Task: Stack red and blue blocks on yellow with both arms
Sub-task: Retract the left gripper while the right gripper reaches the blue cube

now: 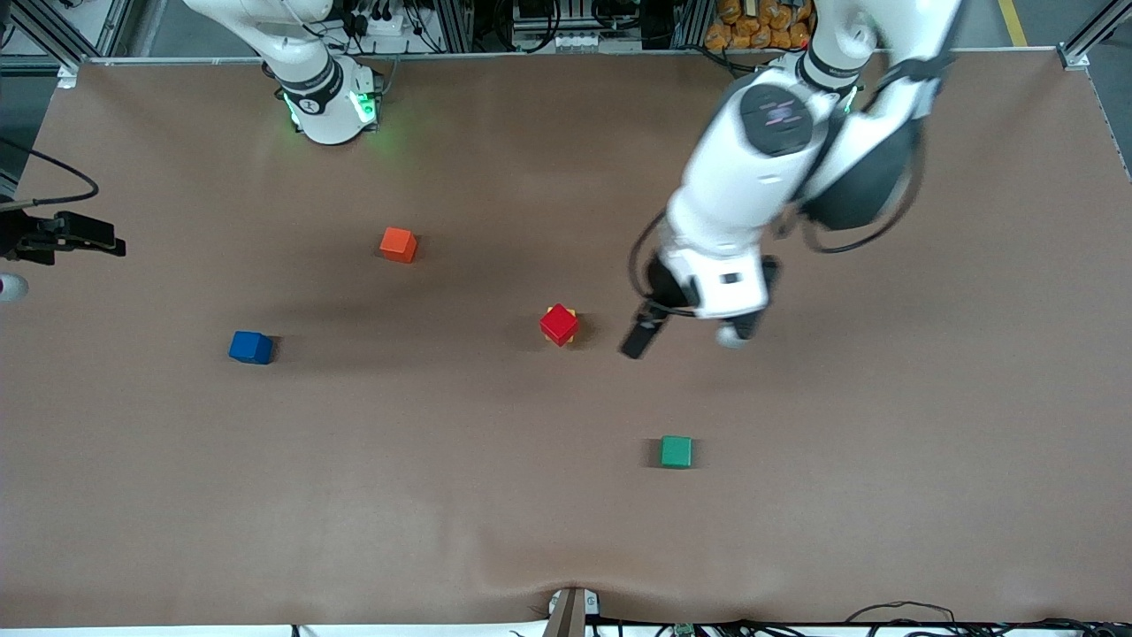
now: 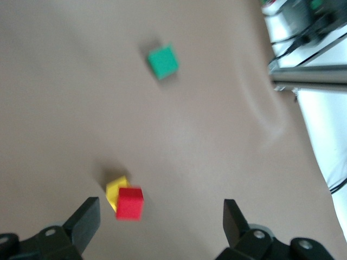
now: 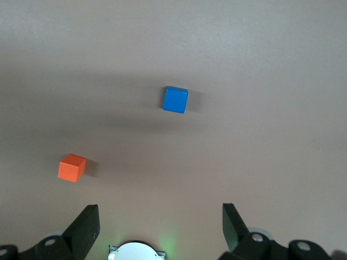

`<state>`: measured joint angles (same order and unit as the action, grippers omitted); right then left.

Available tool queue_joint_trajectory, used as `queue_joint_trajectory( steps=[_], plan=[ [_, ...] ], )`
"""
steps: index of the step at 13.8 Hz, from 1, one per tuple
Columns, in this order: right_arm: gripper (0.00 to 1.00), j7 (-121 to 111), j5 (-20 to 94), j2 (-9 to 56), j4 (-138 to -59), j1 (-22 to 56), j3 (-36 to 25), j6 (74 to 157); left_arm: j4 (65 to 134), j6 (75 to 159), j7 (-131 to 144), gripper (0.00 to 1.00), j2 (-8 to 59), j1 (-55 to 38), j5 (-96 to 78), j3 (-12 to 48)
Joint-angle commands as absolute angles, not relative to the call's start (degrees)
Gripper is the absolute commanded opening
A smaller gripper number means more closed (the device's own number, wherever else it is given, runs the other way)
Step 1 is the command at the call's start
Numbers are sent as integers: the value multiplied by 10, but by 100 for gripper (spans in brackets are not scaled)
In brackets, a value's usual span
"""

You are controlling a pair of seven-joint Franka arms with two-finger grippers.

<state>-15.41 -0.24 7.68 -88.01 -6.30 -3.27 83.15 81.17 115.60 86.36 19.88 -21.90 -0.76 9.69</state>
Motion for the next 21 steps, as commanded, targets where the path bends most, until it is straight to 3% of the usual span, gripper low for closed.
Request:
queue_joint_trajectory(
  steps=[1,7,15,21],
  plan=[
    [100,-162,-11,90,-871,-78,-26,832,829,1112,767,100,148,-170,-13,104],
    [100,-154,0,120,-893,-77,-25,859,830,1012,547,100,101,-87,-4,100],
    [100,-152,1,128,-1018,-76,-25,996,833,890,364,100,38,0,-4,100],
    [100,-130,4,133,-1062,-83,-25,1061,843,867,153,100,14,59,-6,102]
  ],
)
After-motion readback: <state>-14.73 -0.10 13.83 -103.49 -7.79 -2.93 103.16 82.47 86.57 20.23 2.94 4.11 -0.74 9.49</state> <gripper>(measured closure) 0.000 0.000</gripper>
